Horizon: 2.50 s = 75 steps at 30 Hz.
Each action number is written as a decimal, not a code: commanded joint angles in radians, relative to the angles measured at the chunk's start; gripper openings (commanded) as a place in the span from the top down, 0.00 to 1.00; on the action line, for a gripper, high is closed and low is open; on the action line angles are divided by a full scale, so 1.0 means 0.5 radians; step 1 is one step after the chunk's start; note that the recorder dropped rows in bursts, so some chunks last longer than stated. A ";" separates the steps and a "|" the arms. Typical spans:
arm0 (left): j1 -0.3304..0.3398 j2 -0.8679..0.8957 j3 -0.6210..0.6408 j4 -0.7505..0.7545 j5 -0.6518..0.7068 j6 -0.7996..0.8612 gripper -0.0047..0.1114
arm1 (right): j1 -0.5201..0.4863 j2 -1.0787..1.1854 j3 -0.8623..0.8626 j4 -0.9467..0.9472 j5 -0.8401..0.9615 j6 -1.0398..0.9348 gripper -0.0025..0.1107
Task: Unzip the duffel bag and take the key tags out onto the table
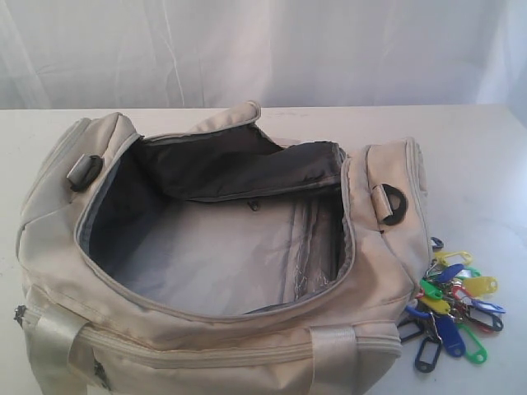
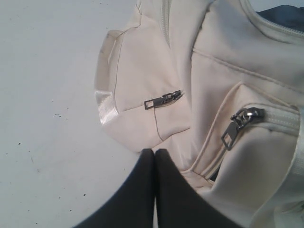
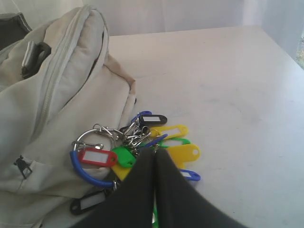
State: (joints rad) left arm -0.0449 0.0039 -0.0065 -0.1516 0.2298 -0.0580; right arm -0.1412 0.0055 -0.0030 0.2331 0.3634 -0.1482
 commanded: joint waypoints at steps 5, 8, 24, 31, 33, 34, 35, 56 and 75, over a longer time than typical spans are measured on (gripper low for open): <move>-0.004 -0.008 0.013 -0.013 -0.001 -0.014 0.96 | -0.017 -0.011 0.006 -0.330 -0.056 -0.010 0.98; -0.004 -0.008 0.013 -0.013 -0.001 -0.014 0.96 | -0.017 -0.011 0.006 -0.446 -0.056 -0.010 0.98; -0.004 -0.008 0.013 -0.013 -0.001 -0.014 0.96 | -0.182 -0.011 0.006 -0.453 -0.052 -0.010 0.98; -0.004 -0.008 0.013 -0.013 -0.001 -0.014 0.96 | -0.182 -0.011 0.006 -0.453 -0.056 -0.010 0.98; -0.004 -0.008 0.013 -0.013 -0.001 -0.014 0.96 | -0.182 -0.011 0.006 -0.453 -0.056 -0.010 0.98; -0.004 -0.008 0.013 -0.013 -0.001 -0.014 0.96 | -0.182 -0.011 0.006 -0.453 -0.056 -0.010 0.98; -0.004 -0.008 0.013 -0.013 -0.001 -0.014 0.96 | -0.182 -0.011 0.006 -0.453 -0.056 -0.010 0.98; 0.172 -0.008 0.013 -0.013 -0.001 -0.014 0.96 | -0.092 -0.011 0.006 -0.449 -0.064 0.398 0.98; 0.317 -0.008 0.013 -0.013 -0.001 -0.014 0.96 | 0.004 -0.011 0.006 -0.453 -0.064 0.398 0.98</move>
State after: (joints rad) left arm 0.1348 0.0039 -0.0065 -0.1516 0.2298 -0.0580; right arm -0.1405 0.0055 -0.0030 0.0168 0.3423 0.0452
